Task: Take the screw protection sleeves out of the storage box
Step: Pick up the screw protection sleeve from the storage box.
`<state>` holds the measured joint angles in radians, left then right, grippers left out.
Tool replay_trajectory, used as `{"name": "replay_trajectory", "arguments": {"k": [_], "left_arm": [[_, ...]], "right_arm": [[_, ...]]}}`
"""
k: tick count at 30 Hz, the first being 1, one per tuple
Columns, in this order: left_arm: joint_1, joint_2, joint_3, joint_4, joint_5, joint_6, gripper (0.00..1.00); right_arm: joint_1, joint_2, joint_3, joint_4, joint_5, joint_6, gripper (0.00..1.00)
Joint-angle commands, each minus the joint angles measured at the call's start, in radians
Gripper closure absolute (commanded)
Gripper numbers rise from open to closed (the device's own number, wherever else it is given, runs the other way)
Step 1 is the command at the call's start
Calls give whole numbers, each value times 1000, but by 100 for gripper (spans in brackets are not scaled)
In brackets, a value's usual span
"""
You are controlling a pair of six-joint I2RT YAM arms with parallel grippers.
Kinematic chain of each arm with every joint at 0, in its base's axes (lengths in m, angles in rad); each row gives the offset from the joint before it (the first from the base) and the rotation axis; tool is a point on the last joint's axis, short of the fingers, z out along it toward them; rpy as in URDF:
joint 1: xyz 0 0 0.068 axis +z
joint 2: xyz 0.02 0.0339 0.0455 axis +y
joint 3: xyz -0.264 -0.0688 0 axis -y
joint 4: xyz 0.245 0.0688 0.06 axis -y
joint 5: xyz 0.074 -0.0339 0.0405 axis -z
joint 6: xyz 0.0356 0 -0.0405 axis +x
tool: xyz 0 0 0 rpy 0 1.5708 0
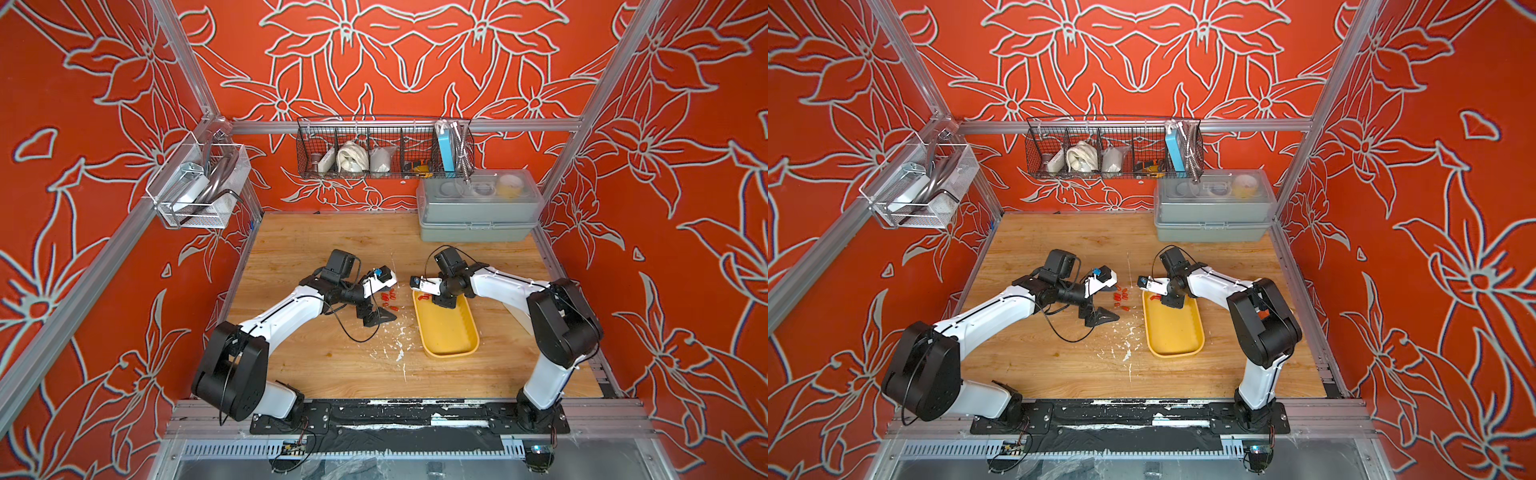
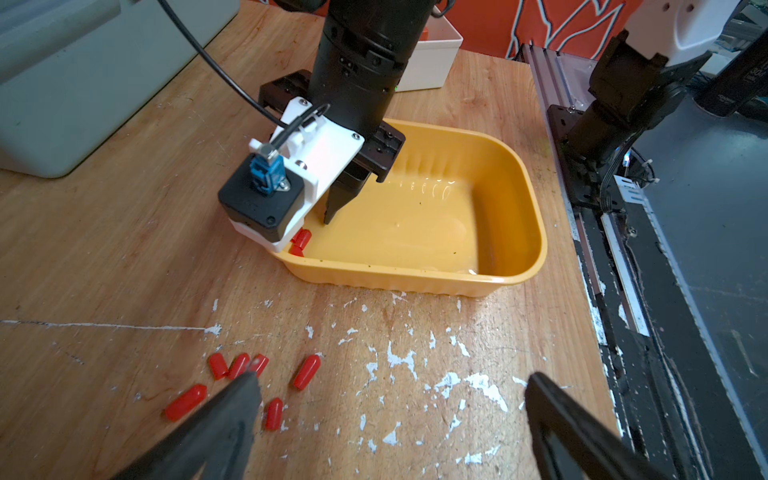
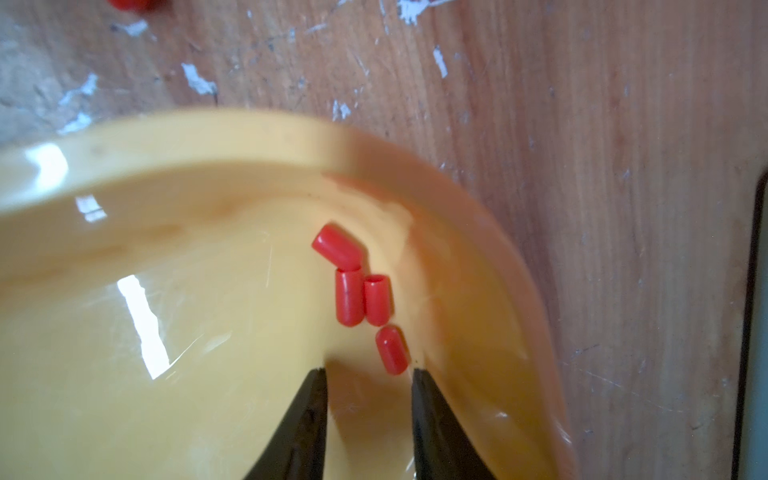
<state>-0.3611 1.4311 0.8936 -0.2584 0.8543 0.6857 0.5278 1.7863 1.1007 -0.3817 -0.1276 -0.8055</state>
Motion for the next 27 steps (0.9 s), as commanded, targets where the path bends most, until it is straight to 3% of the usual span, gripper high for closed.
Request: {"name": "replay_trajectory", "arguments": {"k": [1,14,27], "left_arm": [[-4,1,7,-8,14,-8,2],[-4,-13,11,-25,12,0,2],[-4,-29,21,-47,-4,11,2]], "right_arm": [[-6,25,23,5,12,-12,68],[-19,91,46,-20,18,-15,77],[-42,115,91,-133,-57,2,97]]}}
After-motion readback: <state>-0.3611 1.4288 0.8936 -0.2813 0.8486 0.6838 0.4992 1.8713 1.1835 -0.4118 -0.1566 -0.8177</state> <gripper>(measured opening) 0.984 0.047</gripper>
